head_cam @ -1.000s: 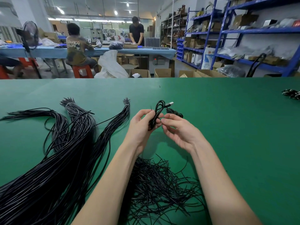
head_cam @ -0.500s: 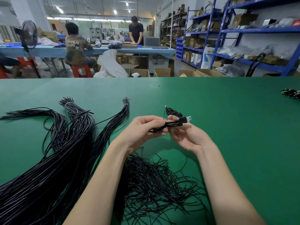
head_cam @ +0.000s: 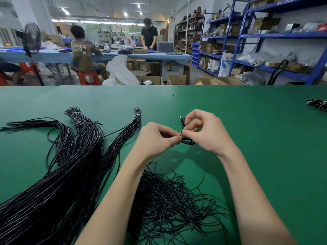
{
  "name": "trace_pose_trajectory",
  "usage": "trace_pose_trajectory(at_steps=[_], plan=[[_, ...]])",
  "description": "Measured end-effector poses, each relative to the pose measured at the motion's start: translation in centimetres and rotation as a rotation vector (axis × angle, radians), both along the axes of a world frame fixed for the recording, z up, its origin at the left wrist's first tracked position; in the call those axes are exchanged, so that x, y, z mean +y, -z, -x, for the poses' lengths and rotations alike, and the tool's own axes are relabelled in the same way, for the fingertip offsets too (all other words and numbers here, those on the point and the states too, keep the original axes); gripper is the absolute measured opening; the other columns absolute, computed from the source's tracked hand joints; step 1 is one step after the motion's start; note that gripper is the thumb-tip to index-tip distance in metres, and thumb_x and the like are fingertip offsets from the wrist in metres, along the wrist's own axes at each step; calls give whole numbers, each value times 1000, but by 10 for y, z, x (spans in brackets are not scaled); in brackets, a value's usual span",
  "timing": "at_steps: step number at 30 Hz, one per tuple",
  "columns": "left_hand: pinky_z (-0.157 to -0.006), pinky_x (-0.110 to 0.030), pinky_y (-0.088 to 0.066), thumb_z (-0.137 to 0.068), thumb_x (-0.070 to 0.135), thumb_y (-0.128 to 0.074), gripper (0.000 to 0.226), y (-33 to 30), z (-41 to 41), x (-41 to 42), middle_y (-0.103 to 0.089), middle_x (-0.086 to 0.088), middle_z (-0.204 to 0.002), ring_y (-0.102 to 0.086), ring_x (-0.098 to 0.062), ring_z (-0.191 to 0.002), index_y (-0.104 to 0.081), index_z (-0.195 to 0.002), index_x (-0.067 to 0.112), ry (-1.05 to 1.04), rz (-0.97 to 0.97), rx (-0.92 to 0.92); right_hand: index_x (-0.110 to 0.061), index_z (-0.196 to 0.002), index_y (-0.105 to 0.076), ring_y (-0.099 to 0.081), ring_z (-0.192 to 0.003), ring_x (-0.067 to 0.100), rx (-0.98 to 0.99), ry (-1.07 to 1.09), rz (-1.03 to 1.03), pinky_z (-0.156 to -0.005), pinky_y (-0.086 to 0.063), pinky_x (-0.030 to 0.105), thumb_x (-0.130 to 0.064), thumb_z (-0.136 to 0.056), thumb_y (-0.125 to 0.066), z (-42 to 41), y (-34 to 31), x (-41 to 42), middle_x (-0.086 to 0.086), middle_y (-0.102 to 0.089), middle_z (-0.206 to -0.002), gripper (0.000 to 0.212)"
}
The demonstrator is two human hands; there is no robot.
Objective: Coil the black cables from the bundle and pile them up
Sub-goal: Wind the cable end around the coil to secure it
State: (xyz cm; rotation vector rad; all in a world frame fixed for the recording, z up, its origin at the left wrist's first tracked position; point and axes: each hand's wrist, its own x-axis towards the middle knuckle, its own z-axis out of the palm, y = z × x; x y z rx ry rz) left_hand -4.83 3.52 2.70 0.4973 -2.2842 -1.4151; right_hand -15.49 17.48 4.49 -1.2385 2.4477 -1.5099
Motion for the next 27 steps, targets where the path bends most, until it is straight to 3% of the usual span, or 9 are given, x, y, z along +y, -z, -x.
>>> trace_pose_trajectory(at_steps=[4,10,13,18,21,24,27], plan=[[-89,-45,-60,-74,17,-81,3,1,4,3,-77,-5,-77,-72,-20,-72,-82,-75,20,-76,-156,78,-21,-82,-55,-54,-53,4,106,48,63,-59,-47,12,-3,-79,-73,-8,-1,-8,-4,-71,-68,25],[-83,-34,-61,-73,3,-80,8,-3,2,-2,-75,-17,-80,-66,-16,-71,-81,-72,11,-88,-322,116,-24,-80,-54,-62,-67,12,130,19,111,-68,-55,26,-7,-79,-75,-13,4,-12,-9,-72,-74,27],[-70,-26,-61,-71,-3,-78,9,-3,0,-4,-73,-15,-74,-65,-18,-69,-78,-70,6,-72,-402,104,-25,-80,-54,-63,-71,11,114,-8,116,-72,-57,30,-9,-79,-76,-13,5,-15,-10,-72,-77,27],[-64,-26,-54,-69,-4,-77,13,-2,1,-1,-70,-14,-66,-61,-19,-60,-74,-67,9,-101,-374,123,-25,-82,-55,-66,-69,8,70,-58,102,-76,-62,41,-9,-82,-77,-9,5,-10,-10,-74,-79,27],[-69,-31,-54,-70,-1,-77,18,-1,4,2,-73,-4,-68,-62,-19,-60,-70,-79,12,-148,-325,172,-24,-82,-57,-70,-70,10,33,-60,76,-79,-62,45,-7,-82,-76,-4,5,-5,-7,-75,-80,26],[-68,-23,-55,-71,5,-79,25,1,6,5,-77,5,-77,-70,-11,-68,-69,-88,21,-193,-207,186,-24,-83,-65,-70,-68,14,18,-21,28,-77,-62,39,-4,-81,-75,-2,6,-7,-5,-75,-75,22],[-67,-15,-51,-70,8,-80,23,3,7,10,-76,12,-74,-70,1,-70,-71,-83,24,-222,-29,202,-26,-82,-74,-65,-59,4,22,10,-35,-66,-52,19,-8,-79,-74,0,6,-8,-9,-74,-70,19]])
